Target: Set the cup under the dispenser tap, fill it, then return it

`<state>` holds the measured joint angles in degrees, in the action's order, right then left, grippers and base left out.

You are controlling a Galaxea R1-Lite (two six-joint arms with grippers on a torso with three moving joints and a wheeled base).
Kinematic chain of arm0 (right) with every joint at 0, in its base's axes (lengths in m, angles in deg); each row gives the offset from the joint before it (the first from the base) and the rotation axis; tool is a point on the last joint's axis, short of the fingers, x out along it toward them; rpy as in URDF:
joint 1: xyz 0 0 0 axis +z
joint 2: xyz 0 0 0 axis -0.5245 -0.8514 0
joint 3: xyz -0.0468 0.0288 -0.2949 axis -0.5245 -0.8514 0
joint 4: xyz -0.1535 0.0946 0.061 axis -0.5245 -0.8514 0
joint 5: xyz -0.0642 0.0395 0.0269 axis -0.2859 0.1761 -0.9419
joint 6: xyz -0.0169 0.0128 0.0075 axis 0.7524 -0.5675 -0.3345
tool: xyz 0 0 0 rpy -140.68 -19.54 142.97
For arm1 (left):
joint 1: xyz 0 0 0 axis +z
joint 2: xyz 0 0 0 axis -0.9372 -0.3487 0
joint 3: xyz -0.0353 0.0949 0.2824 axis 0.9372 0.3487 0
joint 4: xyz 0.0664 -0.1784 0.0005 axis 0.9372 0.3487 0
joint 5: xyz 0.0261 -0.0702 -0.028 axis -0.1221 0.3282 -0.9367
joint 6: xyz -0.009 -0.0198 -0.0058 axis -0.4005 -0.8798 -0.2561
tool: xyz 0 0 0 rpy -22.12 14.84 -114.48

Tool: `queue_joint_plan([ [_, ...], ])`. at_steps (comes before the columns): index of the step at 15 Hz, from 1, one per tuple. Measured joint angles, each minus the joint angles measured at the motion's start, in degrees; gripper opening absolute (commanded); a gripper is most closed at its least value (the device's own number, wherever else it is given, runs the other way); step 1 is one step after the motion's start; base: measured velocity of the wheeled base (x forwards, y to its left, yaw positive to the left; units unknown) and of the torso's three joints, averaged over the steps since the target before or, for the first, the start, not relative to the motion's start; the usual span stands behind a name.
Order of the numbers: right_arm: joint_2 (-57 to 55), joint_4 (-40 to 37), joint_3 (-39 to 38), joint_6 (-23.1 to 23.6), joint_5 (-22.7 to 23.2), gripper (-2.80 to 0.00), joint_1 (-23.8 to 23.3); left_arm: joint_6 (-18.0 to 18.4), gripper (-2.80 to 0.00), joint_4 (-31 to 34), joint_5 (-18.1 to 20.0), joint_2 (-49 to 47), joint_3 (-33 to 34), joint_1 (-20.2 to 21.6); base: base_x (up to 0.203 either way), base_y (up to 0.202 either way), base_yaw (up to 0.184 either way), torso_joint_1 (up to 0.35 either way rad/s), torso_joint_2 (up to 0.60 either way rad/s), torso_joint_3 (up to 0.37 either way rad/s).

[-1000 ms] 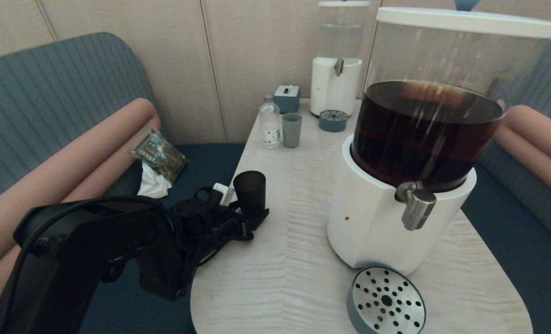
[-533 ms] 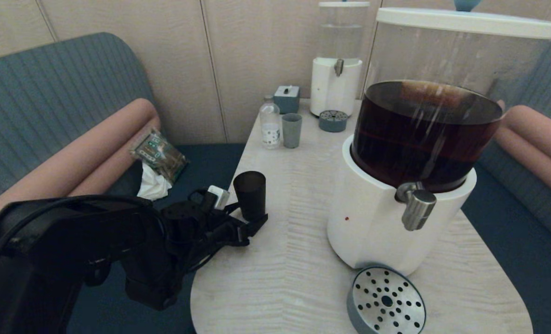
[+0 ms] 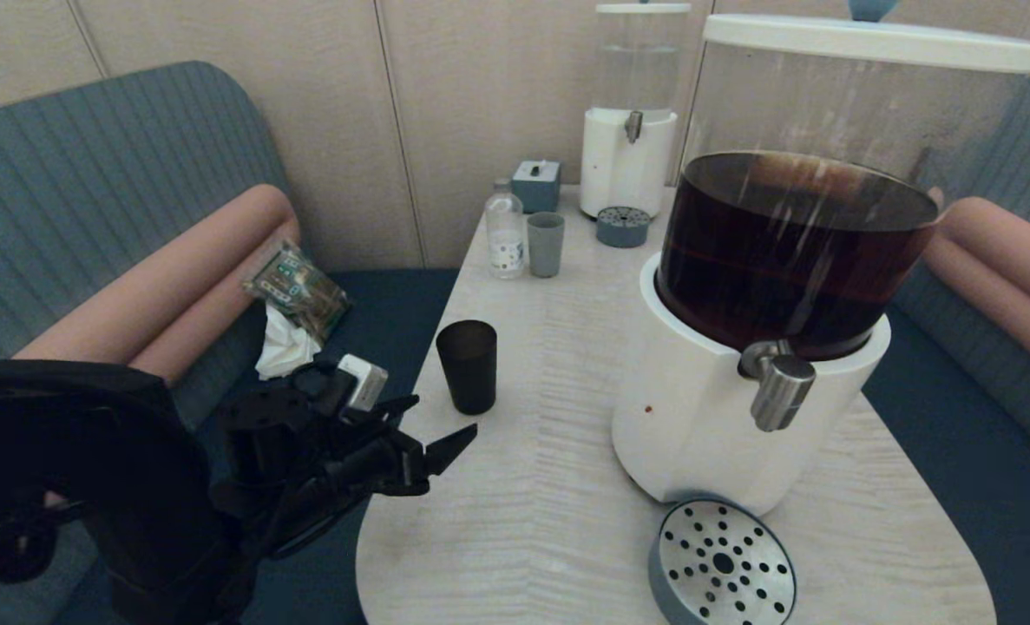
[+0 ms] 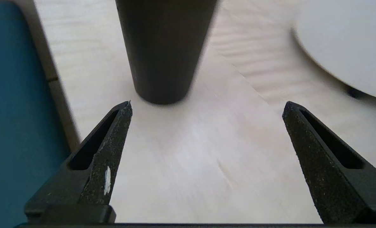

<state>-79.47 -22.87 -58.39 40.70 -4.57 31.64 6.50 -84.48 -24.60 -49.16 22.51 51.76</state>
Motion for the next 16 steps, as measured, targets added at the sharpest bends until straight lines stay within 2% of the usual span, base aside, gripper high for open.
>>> queue_joint_plan([
  [8,0.0,-0.02,-0.01,-0.02,0.0,-2.8,0.0,-0.27,0.0,0.03,-0.01,23.93,17.14,0.04,0.0,0.0,0.0,0.0,0.0,0.0],
  [9,0.0,0.0,-0.01,0.0,0.0,-2.8,0.0,-0.41,-2.8,-0.01,-0.07,27.35,18.7,0.04,0.0,0.0,0.0,0.0,0.0,0.0],
  [13,0.0,0.0,-0.01,-0.02,0.0,-2.8,0.0,-0.8,-2.8,0.05,-0.43,39.29,23.59,0.19,0.0,0.0,0.0,0.0,0.0,0.0],
  [16,0.0,-0.02,-0.01,0.03,0.0,-2.8,0.0,-0.88,-2.8,0.01,-0.79,47.49,24.34,1.61,0.0,0.0,0.0,0.0,0.0,0.0],
])
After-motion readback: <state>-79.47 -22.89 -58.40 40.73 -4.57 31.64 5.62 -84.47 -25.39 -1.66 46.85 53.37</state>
